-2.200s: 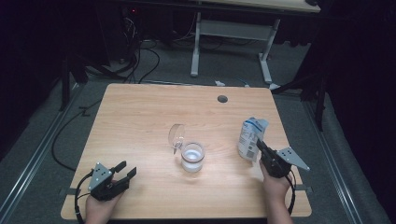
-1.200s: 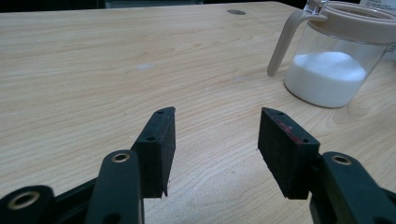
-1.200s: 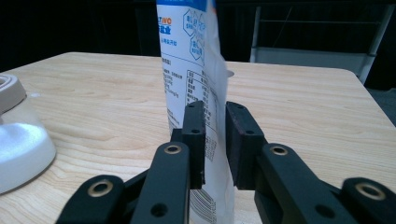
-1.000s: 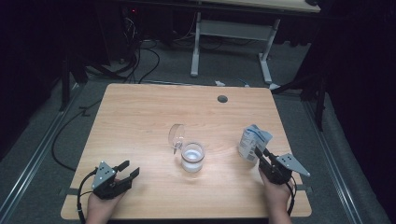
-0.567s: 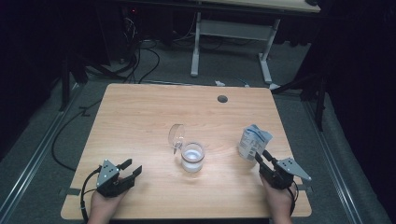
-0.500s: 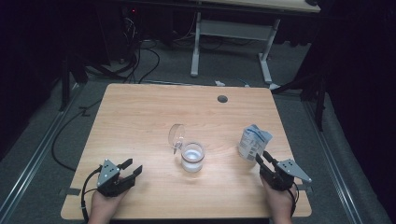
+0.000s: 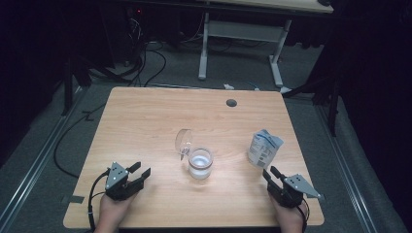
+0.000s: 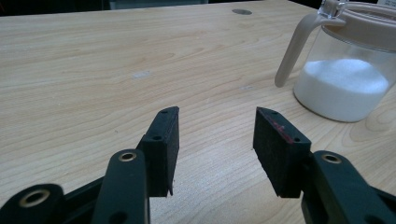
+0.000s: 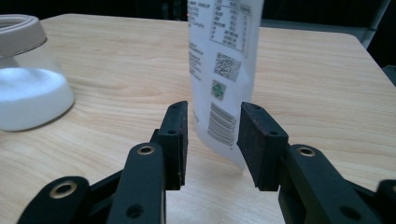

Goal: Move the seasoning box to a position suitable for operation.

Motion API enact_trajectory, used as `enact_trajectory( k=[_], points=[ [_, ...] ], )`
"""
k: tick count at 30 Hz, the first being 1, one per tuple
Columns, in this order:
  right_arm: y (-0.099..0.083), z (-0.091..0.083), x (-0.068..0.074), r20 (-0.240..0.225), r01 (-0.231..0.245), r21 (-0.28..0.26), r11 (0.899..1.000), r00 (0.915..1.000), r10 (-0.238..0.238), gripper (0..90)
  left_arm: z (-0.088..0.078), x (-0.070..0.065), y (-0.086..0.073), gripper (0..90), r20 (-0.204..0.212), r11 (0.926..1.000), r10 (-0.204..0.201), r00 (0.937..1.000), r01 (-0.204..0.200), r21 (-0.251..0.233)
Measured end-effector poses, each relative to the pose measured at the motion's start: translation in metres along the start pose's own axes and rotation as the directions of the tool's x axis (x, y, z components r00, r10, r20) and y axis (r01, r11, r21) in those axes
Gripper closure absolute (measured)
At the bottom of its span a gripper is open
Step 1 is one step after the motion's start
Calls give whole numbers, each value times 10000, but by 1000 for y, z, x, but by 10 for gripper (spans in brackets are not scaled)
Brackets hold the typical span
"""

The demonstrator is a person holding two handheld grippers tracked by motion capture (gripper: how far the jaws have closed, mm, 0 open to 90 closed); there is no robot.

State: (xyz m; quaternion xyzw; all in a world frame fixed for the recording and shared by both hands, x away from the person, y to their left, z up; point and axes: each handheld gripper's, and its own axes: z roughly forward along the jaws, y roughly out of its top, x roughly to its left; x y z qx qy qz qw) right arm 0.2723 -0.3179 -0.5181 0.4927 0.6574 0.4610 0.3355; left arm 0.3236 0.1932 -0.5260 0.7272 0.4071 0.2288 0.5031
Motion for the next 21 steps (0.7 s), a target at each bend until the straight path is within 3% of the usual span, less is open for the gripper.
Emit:
enact_trajectory(
  k=[10,14,21],
  points=[
    [1,0,16,-353,256,123,9996,9991,-251,631,0,-3,1,553,153,10000,38,9999,-38,46],
    [4,5,25,-571,545,118,9984,9969,-538,619,-1,-2,2,562,279,9998,-167,9995,164,130],
    [9,21,41,-989,767,331,9965,9924,-731,610,-9,-2,2,538,-59,9994,-317,9995,318,162]
  ],
)
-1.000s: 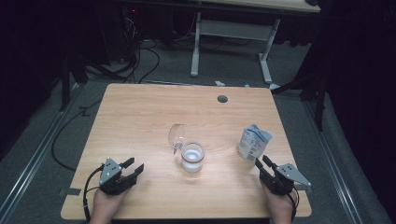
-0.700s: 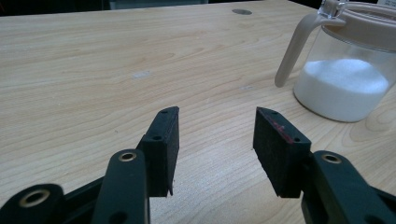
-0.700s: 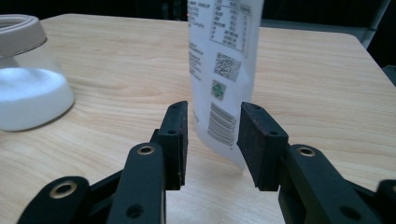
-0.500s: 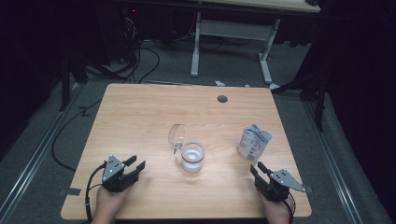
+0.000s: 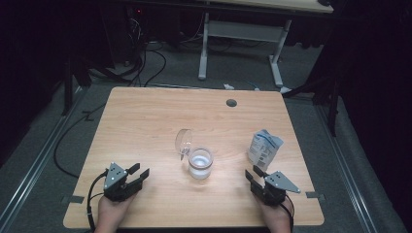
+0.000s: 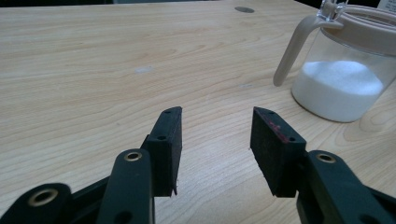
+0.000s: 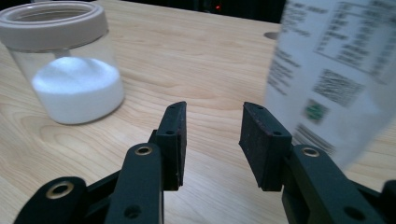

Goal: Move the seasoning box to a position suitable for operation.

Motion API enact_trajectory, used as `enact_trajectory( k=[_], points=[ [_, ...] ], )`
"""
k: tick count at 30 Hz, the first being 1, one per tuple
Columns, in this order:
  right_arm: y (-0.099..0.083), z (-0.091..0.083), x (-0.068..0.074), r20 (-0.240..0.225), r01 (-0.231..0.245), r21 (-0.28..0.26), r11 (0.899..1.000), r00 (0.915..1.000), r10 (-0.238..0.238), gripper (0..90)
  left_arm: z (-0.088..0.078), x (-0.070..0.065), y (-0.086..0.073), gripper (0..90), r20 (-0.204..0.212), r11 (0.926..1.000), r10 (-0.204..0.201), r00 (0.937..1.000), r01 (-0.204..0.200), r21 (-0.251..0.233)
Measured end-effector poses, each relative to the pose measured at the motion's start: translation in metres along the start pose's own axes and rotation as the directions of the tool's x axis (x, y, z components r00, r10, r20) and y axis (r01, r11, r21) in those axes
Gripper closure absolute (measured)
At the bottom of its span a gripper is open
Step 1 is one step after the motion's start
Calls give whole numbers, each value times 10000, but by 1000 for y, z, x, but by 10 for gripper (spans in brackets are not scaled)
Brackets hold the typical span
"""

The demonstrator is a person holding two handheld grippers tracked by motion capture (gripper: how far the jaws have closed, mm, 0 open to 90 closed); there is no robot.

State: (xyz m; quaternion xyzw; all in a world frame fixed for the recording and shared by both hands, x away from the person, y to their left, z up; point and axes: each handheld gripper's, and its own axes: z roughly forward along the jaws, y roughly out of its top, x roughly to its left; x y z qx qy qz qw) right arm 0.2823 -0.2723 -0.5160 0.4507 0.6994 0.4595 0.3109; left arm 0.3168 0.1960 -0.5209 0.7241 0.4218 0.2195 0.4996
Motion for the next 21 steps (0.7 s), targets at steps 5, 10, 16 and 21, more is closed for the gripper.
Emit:
enact_trajectory(
  k=[5,10,16,21],
  points=[
    [6,11,9,-260,16,42,10000,9997,-15,656,-4,0,-4,480,-467,9999,-7,9989,2,-103],
    [11,20,18,-508,240,-31,9997,9984,-241,685,-6,-3,-5,472,-487,9999,-123,9987,124,7],
    [17,32,28,-720,533,-57,9986,9960,-536,740,-3,-11,-5,478,-332,9998,18,9994,-11,196],
    [22,40,33,-836,420,-37,9991,9956,-421,789,0,-15,-5,496,-126,9997,-49,9999,52,256]
  ],
)
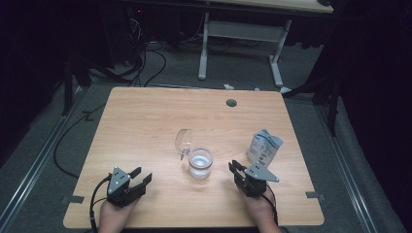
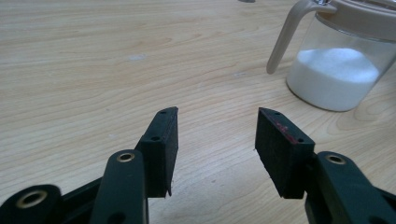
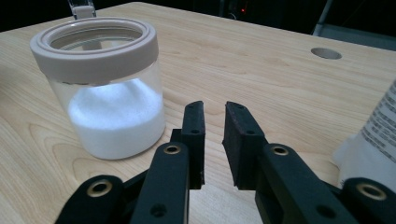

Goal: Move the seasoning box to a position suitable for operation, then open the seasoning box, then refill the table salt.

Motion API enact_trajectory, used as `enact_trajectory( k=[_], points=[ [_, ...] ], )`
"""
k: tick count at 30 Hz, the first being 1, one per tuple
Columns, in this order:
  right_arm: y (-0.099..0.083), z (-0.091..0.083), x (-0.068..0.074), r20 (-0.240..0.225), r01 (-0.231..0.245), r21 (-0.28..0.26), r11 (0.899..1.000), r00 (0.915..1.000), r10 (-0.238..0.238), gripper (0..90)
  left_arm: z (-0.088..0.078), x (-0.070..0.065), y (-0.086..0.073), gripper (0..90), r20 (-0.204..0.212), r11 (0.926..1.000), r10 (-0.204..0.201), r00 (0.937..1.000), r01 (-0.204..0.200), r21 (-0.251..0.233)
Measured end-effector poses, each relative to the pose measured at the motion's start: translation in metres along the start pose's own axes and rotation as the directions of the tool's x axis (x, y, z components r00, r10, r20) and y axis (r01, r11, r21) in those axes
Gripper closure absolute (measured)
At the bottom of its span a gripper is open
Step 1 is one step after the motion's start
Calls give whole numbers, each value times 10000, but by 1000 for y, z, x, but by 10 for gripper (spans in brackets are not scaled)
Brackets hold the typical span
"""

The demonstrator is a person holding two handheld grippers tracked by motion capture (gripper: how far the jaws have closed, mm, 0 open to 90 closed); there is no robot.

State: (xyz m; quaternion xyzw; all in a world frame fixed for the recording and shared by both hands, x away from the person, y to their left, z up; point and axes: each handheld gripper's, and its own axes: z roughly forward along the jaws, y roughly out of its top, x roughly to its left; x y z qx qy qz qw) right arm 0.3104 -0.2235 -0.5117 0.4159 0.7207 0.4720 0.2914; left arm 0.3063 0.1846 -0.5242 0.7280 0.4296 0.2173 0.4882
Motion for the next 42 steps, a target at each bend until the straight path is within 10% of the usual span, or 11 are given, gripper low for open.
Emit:
enact_trajectory(
  k=[22,42],
  points=[
    [21,28,2,-440,428,305,9986,9982,-415,900,37,-18,34,775,279,9966,-814,9963,816,-89],
    [13,27,17,-995,776,596,9952,9925,-714,900,61,-40,81,899,589,9969,-564,9967,594,-511]
  ],
)
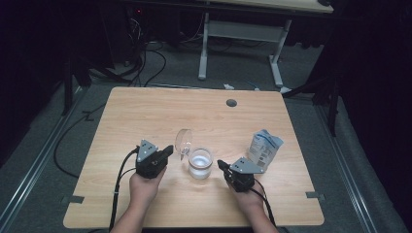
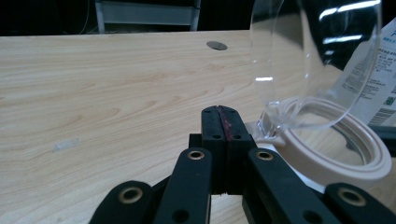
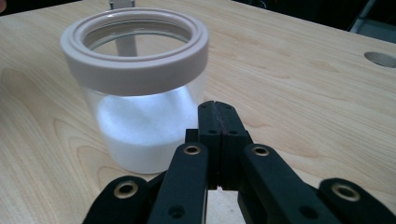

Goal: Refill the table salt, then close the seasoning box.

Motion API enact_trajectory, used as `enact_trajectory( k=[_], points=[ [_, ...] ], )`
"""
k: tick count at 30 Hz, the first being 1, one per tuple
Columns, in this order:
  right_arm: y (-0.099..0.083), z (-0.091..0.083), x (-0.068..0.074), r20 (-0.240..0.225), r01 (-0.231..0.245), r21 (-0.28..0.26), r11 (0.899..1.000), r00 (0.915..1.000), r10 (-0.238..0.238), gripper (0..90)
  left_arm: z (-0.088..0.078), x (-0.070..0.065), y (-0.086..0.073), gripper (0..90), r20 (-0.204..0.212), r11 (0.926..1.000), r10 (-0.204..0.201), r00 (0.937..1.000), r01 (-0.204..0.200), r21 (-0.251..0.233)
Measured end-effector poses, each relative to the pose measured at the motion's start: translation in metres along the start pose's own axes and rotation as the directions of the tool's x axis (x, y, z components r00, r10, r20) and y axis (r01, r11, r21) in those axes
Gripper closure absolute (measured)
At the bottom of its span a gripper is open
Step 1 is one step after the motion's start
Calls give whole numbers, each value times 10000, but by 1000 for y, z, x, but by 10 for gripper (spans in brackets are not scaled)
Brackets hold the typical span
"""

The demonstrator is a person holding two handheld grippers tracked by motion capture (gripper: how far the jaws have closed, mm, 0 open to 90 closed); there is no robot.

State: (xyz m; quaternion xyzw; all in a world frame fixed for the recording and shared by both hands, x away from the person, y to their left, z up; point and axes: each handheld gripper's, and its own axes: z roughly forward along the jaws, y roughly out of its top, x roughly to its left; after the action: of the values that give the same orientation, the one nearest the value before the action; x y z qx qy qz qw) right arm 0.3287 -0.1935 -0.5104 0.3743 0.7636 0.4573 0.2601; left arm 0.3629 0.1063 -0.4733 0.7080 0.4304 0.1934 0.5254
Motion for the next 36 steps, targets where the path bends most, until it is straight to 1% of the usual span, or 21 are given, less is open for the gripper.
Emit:
enact_trajectory(
  k=[1,6,10,13,19,21,24,27,29,30,32,34,35,36],
  points=[
    [0,0,1,-23,62,-6,10000,10000,-62,900,0,-1,1,899,49,10000,-24,10000,24,-85],
    [1,0,6,-139,206,-26,9998,9997,-207,900,2,-7,5,899,216,9998,45,9998,-41,-195],
    [0,0,7,-188,159,50,9999,9997,-158,900,1,-11,9,899,385,9996,35,9993,-24,-267],
    [0,1,9,-162,164,75,9998,9997,-162,900,3,-16,11,899,631,9993,143,9979,-120,-365],
    [-1,-1,7,-52,153,106,9998,9999,-152,900,7,-27,7,899,897,9991,344,9954,-320,-280],
    [-2,-1,7,-68,115,92,9999,9999,-115,900,7,-30,6,899,911,9989,392,9951,-366,-308],
    [-3,-2,7,-1,208,87,9997,9998,-208,900,4,-31,4,899,876,9982,520,9948,-491,-348],
    [-1,-3,7,3,271,36,9996,9996,-271,900,-1,-26,-1,898,722,9983,488,9962,-463,-363],
    [2,-4,7,8,316,-52,9995,9995,-316,900,-7,-20,-7,897,570,9986,479,9972,-464,-268],
    [3,-4,8,-4,243,-101,9997,9997,-243,900,-11,-16,-10,894,458,9985,507,9977,-497,-224],
    [5,-4,7,-39,165,-221,9996,9999,-166,900,-19,-7,-19,877,204,9984,558,9982,-558,-27],
    [8,-3,6,-9,183,-265,9995,9998,-183,900,-28,4,-28,853,-56,9978,637,9980,-636,207],
    [8,-2,6,-17,123,-298,9995,9999,-124,900,-35,12,-35,841,-221,9975,608,9979,-600,365],
    [10,-1,6,-5,158,-301,9994,9999,-158,900,-39,17,-39,817,-299,9975,563,9980,-550,450]
  ],
)
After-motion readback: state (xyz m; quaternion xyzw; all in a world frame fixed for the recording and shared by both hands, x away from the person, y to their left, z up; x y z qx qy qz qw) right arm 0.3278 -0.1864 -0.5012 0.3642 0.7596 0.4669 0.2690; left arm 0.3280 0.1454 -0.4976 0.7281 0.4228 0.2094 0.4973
